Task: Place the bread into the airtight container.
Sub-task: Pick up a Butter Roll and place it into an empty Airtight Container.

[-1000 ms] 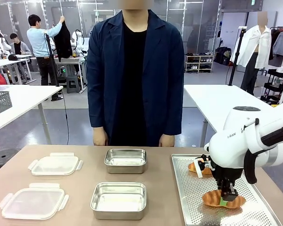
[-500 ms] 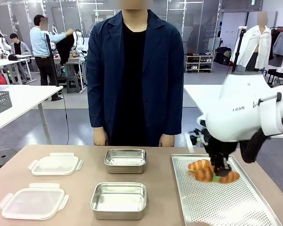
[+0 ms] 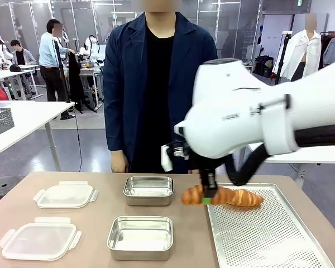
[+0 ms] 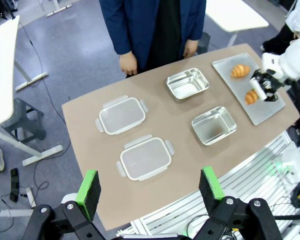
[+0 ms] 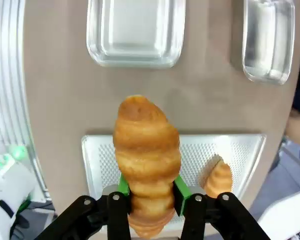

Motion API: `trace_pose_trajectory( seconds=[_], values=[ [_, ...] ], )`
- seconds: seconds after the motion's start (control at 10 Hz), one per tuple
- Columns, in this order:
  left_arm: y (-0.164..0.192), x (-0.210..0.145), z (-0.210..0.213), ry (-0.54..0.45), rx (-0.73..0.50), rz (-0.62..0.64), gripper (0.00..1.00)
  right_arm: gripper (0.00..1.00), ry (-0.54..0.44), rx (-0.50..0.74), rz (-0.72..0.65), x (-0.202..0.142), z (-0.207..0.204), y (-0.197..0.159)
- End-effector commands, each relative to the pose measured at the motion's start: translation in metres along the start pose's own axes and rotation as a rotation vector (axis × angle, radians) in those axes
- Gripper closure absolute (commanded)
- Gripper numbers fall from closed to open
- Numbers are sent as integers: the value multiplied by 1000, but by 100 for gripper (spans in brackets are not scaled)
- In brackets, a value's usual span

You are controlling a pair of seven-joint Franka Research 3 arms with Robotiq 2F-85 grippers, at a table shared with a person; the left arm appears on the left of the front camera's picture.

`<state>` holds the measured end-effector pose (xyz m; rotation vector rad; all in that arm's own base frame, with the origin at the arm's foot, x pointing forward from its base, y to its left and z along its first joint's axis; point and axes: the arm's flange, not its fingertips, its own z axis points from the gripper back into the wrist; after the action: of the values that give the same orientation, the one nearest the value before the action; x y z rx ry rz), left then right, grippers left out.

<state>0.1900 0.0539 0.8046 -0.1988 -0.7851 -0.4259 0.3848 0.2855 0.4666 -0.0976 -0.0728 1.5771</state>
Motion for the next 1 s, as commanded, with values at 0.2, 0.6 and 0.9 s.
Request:
trace_pose_trajectory(
  seconds=[0.2,0.6,0.9],
  values=[
    [-1,1,0,-2,-6,-6,0,65,-4,65,25,86,-14,-14],
    [-1,1,0,-2,-6,-6,0,65,-6,60,-36,144,-53,-15],
    [-1,1,0,-2,-6,-6,0,65,-8,129,-59,161,-80,-19]
  ],
)
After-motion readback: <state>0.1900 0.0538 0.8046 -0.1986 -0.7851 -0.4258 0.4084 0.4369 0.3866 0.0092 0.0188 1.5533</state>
